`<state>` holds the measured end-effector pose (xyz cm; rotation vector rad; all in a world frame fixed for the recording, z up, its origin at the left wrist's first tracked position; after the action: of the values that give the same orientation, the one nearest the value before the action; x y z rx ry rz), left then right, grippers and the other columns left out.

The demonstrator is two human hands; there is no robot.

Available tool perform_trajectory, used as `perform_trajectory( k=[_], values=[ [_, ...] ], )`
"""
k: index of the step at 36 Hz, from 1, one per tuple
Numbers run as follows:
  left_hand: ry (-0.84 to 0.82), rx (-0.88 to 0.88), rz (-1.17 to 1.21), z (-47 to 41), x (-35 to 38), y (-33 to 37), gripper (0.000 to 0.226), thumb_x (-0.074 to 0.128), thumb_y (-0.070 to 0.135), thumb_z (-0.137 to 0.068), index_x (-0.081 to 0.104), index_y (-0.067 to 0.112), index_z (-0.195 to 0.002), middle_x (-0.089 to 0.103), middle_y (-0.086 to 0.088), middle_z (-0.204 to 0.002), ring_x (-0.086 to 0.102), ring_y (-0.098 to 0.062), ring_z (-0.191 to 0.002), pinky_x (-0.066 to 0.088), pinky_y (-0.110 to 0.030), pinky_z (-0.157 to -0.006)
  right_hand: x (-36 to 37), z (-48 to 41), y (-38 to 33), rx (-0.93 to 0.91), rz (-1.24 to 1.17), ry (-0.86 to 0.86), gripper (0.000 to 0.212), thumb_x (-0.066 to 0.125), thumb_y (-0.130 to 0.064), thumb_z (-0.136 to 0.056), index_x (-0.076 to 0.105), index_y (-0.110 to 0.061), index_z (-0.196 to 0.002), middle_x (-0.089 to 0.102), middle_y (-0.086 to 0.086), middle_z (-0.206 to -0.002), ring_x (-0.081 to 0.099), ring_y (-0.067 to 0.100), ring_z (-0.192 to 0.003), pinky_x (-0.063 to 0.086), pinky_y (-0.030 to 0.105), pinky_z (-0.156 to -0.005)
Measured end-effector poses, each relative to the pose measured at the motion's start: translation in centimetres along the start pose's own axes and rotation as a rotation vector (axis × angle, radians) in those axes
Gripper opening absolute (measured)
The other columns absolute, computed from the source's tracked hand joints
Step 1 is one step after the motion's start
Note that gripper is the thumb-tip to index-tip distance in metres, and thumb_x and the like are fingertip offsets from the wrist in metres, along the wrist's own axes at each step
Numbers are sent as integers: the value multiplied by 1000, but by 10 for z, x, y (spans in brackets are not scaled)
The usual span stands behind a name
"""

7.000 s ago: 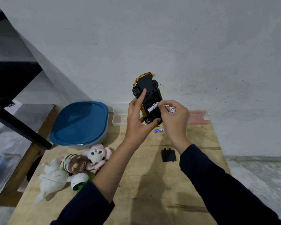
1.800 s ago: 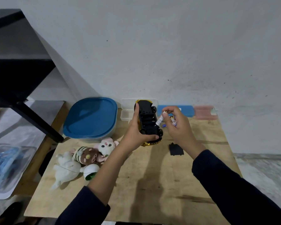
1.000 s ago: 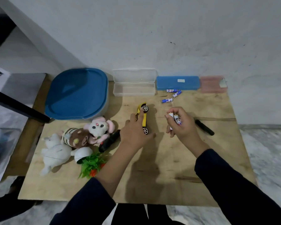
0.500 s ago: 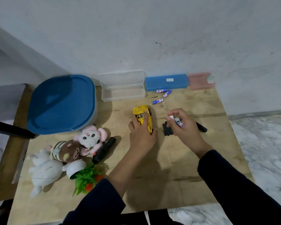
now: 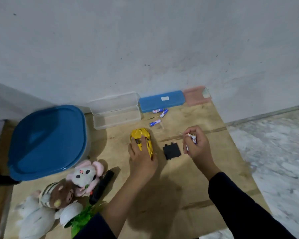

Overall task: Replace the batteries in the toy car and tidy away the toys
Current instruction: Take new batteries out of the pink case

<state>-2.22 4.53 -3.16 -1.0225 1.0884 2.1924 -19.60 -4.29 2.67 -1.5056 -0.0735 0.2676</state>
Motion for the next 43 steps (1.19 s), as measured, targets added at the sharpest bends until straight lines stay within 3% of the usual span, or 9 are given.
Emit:
perform_trajectory(
  k=[5, 9, 15, 19, 22, 26, 31, 36, 43],
  values=[
    [164, 97, 102, -15, -26, 40, 76, 45, 35, -96, -5, 16, -150, -12, -8, -158, -13, -26, -145, 5, -40, -120, -31, -40, 19, 8, 3, 36, 11, 51, -7, -86, 47, -11, -76, 44, -5, -51, 38, 13, -41, 34, 23, -42],
    [237, 237, 257, -46, -36, 96, 68, 51, 28, -96, 13, 12, -150, 7, -8, -157, 8, -20, -146, 11, -24, -116, -61, -76, 33, 19, 105, 87, 26, 54, 1, -88, 49, -17, -70, 49, -2, -59, 42, 7, -48, 37, 21, -44],
    [100, 333, 334, -103, -9, 152, 59, 54, 28, -94, 28, 16, -146, 25, 2, -154, 22, -12, -142, 18, -19, -111, -97, -120, 38, -91, 242, 136, 14, 66, 0, -82, 63, -9, -71, 63, -4, -69, 56, -3, -64, 41, 9, -59],
    [29, 382, 273, -135, 10, 174, 59, 58, 28, -93, 31, 21, -145, 29, 6, -152, 24, -10, -141, 16, -14, -108, -110, -147, 50, -226, 363, 154, 7, 72, -7, -76, 71, -11, -81, 69, -4, -85, 61, -4, -82, 50, 19, -75],
    [-3, 405, 255, -154, 18, 188, 64, 61, 35, -90, 32, 23, -145, 30, 6, -153, 27, -11, -140, 21, -21, -111, -108, -162, 49, -336, 422, 124, 17, 66, -12, -79, 71, -7, -94, 68, 1, -101, 60, 5, -96, 47, 17, -87],
    [-39, 456, 162, -171, 32, 206, 70, 62, 41, -88, 28, 23, -147, 27, 5, -154, 27, -13, -139, 18, -21, -109, -104, -178, 60, -342, 488, 55, 30, 62, -27, -84, 68, -16, -112, 62, -5, -120, 56, 2, -108, 44, 14, -91],
    [-57, 521, 80, -185, 42, 221, 68, 61, 29, -90, 27, 15, -147, 23, -1, -156, 21, -16, -142, 22, -35, -117, -101, -187, 58, -434, 551, 58, 24, 59, -26, -87, 70, -18, -107, 63, -3, -121, 59, 6, -107, 50, 21, -85],
    [-25, 598, 52, -189, 42, 222, 62, 59, 29, -92, 33, 14, -145, 26, -2, -155, 20, -15, -143, 12, -21, -116, -98, -187, 54, -498, 631, 91, 21, 58, -26, -89, 71, -16, -101, 65, -3, -121, 63, 8, -101, 54, 26, -75],
    [-68, 593, 67, -191, 46, 220, 62, 52, 38, -95, 24, 25, -148, 17, 9, -157, 7, 6, -134, 7, -11, -107, -94, -186, 44, -588, 691, 132, 20, 55, -24, -91, 70, -16, -103, 66, -2, -118, 66, 14, -93, 56, 31, -58]
  ],
)
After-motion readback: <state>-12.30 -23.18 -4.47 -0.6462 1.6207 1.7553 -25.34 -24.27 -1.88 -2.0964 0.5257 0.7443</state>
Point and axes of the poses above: each hand's wrist, its own z-axis away from the middle knuckle, its own x-axis out of the palm, y = z × x, the point moved 10 cm from there along -z, towards the middle knuckle
